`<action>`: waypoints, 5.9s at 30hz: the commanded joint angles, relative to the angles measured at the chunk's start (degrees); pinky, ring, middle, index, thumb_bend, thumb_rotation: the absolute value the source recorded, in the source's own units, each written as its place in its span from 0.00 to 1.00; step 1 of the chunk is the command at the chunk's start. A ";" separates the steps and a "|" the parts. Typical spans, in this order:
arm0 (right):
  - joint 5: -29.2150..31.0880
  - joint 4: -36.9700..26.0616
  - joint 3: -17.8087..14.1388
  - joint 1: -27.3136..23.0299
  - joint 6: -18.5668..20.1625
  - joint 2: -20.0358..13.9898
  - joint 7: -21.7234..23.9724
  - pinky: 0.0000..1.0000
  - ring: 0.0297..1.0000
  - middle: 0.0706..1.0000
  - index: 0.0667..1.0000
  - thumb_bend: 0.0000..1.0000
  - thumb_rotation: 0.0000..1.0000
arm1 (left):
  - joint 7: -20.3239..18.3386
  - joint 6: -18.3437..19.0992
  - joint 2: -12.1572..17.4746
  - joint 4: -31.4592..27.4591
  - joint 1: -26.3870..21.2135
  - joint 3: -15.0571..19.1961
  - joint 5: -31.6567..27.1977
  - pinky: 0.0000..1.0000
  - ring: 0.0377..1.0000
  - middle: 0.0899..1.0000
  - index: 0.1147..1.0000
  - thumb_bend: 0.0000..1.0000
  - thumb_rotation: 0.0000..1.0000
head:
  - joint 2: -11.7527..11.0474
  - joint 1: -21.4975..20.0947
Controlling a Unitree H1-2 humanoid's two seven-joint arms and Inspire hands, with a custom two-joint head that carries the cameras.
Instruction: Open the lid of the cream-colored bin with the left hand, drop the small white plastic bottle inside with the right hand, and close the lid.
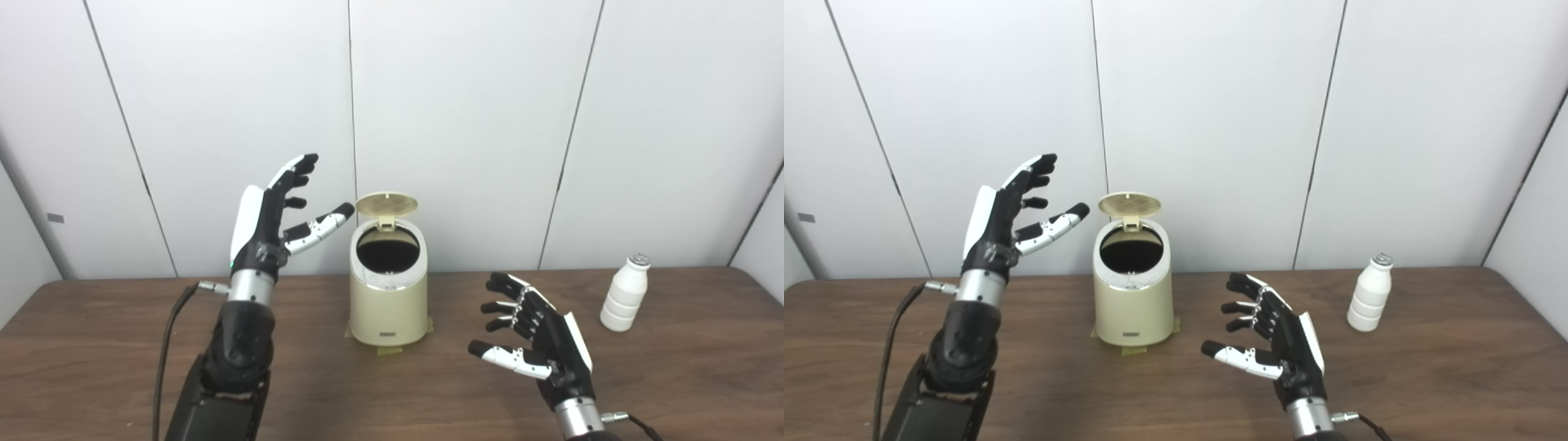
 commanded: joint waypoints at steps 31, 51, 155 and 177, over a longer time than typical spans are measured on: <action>-2.06 -11.01 -3.11 -8.88 7.03 -9.67 2.08 0.55 0.66 0.78 0.78 0.76 0.12 | -5.67 -8.96 1.16 -2.09 18.50 5.84 -16.88 0.53 0.66 0.70 0.75 0.62 0.11 | -4.34 -12.56; -10.55 -7.55 -14.07 -18.78 21.60 -30.84 0.49 0.76 0.86 0.87 0.82 0.83 0.25 | -8.31 -9.87 4.33 1.58 17.48 7.02 -19.21 0.58 0.70 0.74 0.77 0.54 0.07 | -7.56 -23.27; -6.91 24.40 -8.94 -16.19 3.29 -21.06 -12.94 0.36 0.36 0.45 0.51 0.51 0.00 | -8.94 -1.18 4.17 -6.82 18.11 6.22 -17.23 0.56 0.68 0.74 0.78 0.49 0.00 | -2.57 -20.96; -11.88 -6.23 2.51 -23.60 11.98 -15.35 -0.80 0.34 0.37 0.46 0.50 0.51 0.00 | -7.54 -6.90 1.83 -0.59 17.00 3.91 -14.63 0.52 0.64 0.72 0.76 0.56 0.00 | -4.22 -10.24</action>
